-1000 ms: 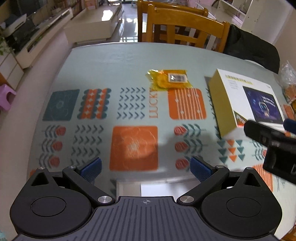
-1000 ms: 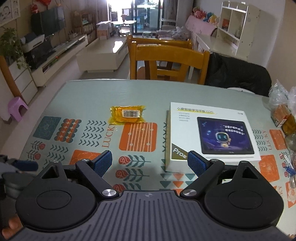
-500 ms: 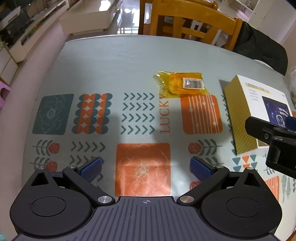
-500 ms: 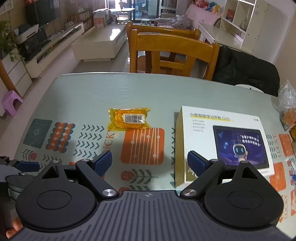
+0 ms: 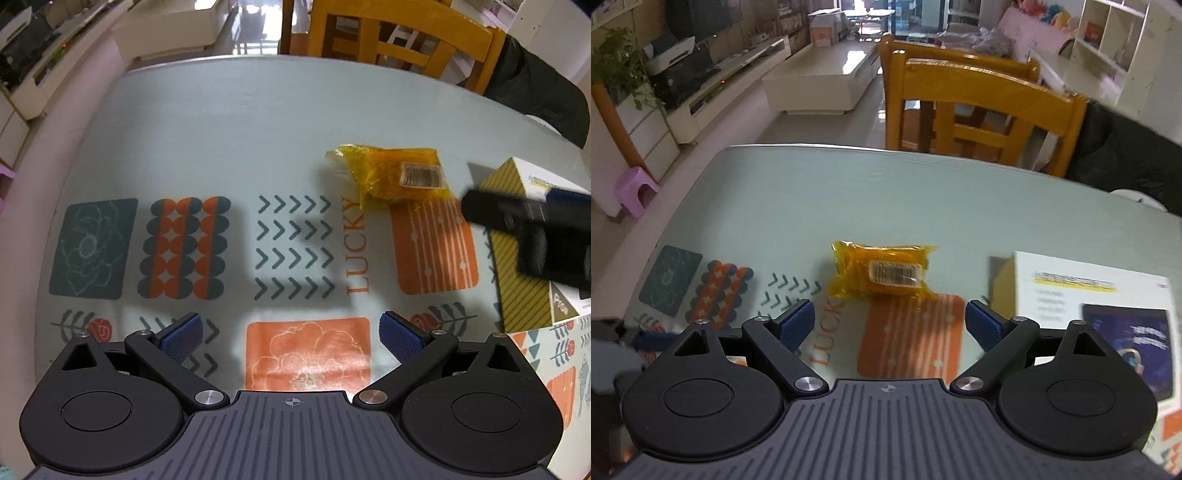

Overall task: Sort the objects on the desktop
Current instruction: 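Move the right tool to the other yellow snack pack and grasp it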

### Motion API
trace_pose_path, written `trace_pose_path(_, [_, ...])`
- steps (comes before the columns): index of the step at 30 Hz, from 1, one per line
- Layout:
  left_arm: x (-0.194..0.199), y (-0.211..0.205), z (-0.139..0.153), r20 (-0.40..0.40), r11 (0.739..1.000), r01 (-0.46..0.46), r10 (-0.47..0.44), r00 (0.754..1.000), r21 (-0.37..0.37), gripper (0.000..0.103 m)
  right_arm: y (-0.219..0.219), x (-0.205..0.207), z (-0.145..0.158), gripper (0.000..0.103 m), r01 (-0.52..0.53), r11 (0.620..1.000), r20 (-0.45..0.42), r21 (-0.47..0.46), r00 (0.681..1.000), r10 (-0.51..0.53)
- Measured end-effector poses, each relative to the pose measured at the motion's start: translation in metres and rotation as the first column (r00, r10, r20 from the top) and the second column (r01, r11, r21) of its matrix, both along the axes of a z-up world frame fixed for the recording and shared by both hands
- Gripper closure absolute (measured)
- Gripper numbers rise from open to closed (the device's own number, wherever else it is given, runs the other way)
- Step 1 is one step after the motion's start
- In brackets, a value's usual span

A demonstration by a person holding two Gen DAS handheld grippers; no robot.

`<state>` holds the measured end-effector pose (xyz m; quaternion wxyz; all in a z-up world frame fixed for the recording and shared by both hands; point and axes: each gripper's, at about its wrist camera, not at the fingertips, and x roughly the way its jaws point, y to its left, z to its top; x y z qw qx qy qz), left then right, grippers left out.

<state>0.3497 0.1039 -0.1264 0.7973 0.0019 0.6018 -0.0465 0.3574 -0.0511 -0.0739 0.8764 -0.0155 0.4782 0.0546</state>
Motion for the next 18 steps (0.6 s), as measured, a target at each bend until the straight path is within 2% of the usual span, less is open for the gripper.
trace_pose_path(8, [0.013,0.007,-0.024,-0.039,1.0,0.002,-0.002,0.999,0.004,0.0,0.007,0.051,-0.027,0.0,0.023,0.999,-0.044,0.028,0.999,-0.022])
trace_pose_path(18, [0.022,0.012,-0.038,-0.061,1.0,-0.005,0.006,0.998,0.01,0.0,0.021,0.086,-0.058,0.0,0.033,0.998,-0.113,-0.052,0.993,-0.039])
